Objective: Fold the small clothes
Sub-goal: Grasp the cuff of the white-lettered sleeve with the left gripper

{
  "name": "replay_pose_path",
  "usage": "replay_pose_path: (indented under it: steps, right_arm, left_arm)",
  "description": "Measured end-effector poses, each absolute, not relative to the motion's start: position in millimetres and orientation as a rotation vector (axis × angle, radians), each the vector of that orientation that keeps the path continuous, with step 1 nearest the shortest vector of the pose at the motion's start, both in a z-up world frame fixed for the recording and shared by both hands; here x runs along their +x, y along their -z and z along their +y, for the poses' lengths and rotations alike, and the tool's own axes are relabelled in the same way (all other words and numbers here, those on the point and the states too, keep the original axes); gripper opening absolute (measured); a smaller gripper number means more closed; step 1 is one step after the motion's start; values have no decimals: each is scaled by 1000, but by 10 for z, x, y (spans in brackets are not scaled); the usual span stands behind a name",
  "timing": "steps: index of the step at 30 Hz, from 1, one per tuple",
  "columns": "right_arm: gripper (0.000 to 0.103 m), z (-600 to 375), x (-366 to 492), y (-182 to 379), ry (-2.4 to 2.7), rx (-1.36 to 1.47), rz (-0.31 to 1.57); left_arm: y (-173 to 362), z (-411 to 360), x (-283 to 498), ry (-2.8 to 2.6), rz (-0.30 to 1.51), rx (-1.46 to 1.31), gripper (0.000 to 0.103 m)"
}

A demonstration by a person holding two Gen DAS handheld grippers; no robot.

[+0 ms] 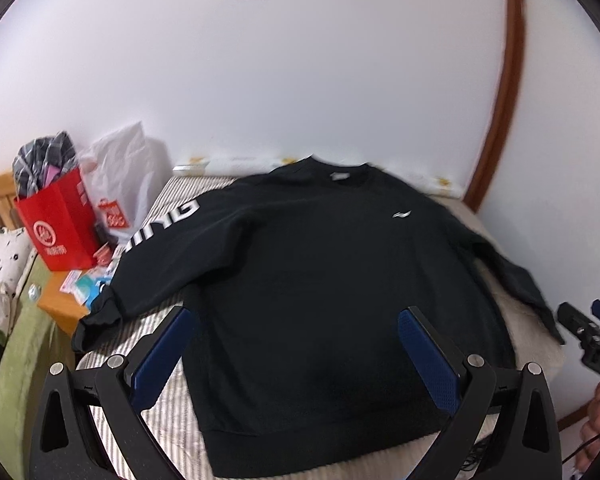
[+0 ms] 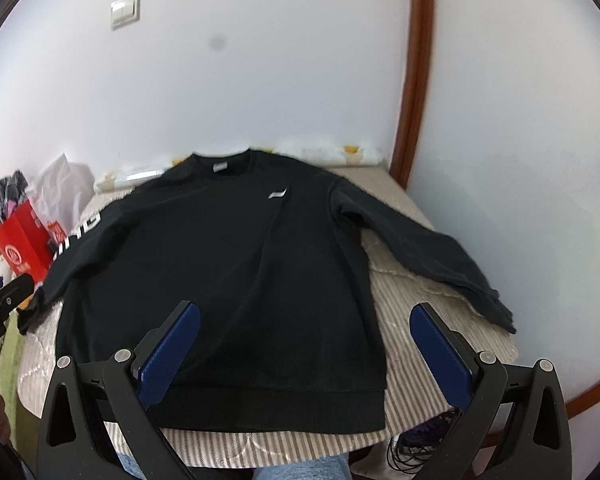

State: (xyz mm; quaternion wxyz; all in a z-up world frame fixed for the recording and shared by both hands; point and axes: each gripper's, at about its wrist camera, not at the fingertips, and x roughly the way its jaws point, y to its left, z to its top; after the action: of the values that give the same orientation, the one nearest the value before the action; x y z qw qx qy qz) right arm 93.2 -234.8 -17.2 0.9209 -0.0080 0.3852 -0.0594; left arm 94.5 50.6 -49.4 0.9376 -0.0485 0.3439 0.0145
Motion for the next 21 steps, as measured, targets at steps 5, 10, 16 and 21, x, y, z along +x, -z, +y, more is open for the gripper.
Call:
replay_pose_path:
  steps: [5,10,16,21]
  right_arm:
    - [103,-2338,1161,491,77,9,809]
    - [102,-2216,1427,693,9,51,829]
    - [101,-1904,1673,913,-10,-12,876]
    - [101,-1745,1768,1121,8,-82,923]
  left_arm:
    - [911,882,1136,-117,756,-102,103]
    - [1168,1370,1217,-268,740,-101,102]
    - [1420,1977,1377,-389,760,-100,102]
    - [1676,2347,1513,-406,790,-130,100]
